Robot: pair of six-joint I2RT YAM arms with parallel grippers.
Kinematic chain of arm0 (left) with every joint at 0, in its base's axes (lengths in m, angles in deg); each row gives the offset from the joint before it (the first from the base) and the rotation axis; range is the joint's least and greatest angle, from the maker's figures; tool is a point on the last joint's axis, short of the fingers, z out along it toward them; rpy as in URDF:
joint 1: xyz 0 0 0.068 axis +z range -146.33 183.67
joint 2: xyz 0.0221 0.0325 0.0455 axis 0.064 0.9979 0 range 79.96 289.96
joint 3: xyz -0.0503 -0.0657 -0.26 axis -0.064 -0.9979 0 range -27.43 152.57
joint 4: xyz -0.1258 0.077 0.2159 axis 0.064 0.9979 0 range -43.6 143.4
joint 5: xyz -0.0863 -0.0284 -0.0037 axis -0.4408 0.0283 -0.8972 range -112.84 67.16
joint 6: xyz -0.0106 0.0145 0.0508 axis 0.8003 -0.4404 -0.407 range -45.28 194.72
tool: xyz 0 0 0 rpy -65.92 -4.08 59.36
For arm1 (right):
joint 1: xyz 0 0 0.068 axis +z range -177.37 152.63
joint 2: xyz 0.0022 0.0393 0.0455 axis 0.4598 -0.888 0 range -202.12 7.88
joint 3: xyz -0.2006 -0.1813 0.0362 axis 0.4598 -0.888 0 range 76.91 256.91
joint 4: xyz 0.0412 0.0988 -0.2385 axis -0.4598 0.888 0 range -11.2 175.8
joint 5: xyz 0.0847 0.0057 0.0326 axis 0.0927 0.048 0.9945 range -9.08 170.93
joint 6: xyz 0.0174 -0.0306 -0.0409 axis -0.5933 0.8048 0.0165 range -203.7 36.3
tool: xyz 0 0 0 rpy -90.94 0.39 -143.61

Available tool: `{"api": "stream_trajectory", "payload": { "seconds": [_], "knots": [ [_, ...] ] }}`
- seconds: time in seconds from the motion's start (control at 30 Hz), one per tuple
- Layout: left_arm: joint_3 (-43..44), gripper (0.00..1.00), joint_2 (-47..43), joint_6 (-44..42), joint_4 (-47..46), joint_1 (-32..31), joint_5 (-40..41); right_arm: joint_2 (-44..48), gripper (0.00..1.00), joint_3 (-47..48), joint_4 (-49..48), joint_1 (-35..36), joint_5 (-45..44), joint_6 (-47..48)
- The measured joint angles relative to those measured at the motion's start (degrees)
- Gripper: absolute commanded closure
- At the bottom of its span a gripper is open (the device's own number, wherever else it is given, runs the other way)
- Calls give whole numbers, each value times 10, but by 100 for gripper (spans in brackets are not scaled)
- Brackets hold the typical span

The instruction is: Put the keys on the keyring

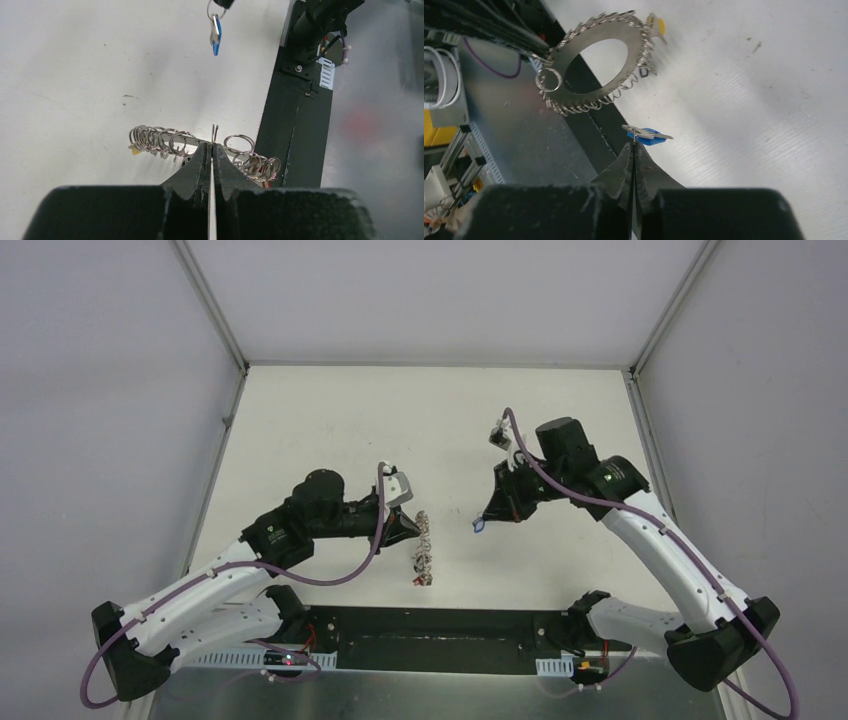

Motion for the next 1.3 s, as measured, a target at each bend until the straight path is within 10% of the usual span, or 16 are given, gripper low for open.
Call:
{"api": "stream_trajectory", "payload": {
  "seconds": [0.6, 1.3],
  "knots": [
    [-24, 100, -22, -16, -59, 0, -24, -53, 100, 62, -3, 196, 13, 42],
    [-36, 100, -21, -26, -80, 0, -64, -116, 100, 126, -4, 252, -59, 61]
  ]
}}
